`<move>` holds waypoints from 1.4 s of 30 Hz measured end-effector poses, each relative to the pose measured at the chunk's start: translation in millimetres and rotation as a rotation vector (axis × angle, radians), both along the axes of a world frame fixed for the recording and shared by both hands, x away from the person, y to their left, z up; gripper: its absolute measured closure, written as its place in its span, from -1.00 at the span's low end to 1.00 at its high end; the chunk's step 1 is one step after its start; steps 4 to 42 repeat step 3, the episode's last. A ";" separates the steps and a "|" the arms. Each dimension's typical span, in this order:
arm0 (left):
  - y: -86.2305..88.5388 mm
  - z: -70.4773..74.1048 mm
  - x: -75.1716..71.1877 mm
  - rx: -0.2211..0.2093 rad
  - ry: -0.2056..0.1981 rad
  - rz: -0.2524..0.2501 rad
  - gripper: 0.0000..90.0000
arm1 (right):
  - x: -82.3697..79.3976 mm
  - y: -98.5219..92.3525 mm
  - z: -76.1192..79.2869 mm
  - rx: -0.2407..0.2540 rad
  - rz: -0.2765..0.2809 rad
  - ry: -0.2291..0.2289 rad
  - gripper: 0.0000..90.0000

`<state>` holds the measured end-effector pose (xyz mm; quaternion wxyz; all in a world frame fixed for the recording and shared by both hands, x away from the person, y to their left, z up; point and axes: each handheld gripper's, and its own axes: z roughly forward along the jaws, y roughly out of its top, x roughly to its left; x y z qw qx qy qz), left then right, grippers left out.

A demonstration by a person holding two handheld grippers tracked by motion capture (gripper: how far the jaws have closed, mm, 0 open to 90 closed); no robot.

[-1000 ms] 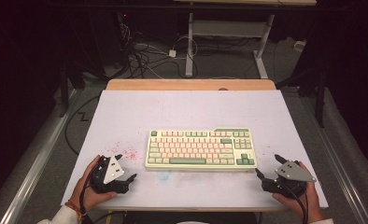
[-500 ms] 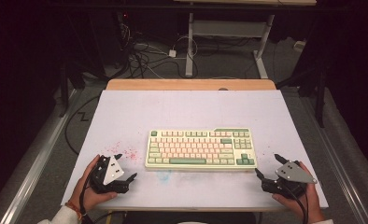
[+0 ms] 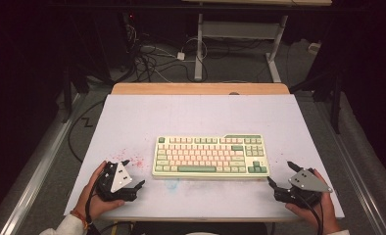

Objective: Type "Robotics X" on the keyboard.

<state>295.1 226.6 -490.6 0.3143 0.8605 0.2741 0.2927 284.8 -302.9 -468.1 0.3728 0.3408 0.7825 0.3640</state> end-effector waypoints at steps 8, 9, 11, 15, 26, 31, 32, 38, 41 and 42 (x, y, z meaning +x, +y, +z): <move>-0.6 0.2 1.0 -0.005 0.002 0.003 -0.64 | -0.1 0.0 -0.2 0.005 -0.002 0.004 -0.57; -0.6 0.2 1.0 -0.005 0.002 0.003 -0.64 | -0.1 0.0 -0.2 0.005 -0.002 0.004 -0.57; -0.6 0.2 1.0 -0.005 0.002 0.003 -0.64 | -0.1 0.0 -0.2 0.005 -0.002 0.004 -0.57; -0.6 0.2 1.0 -0.005 0.002 0.003 -0.64 | -0.1 0.0 -0.2 0.005 -0.002 0.004 -0.57; -0.6 0.2 1.0 -0.005 0.002 0.003 -0.64 | -0.1 0.0 -0.2 0.005 -0.002 0.004 -0.57; -0.6 0.2 1.0 -0.005 0.002 0.003 -0.64 | -0.1 0.0 -0.2 0.005 -0.002 0.004 -0.57; -0.6 0.2 1.0 -0.005 0.002 0.003 -0.64 | -0.1 0.0 -0.2 0.005 -0.002 0.004 -0.57; -0.6 0.2 1.0 -0.005 0.002 0.003 -0.64 | -0.1 0.0 -0.2 0.005 -0.002 0.004 -0.57; -0.6 0.2 1.0 -0.005 0.002 0.003 -0.64 | -0.1 0.0 -0.2 0.005 -0.002 0.004 -0.57; -0.6 0.2 1.0 -0.005 0.002 0.003 -0.64 | -0.1 0.0 -0.2 0.005 -0.002 0.004 -0.57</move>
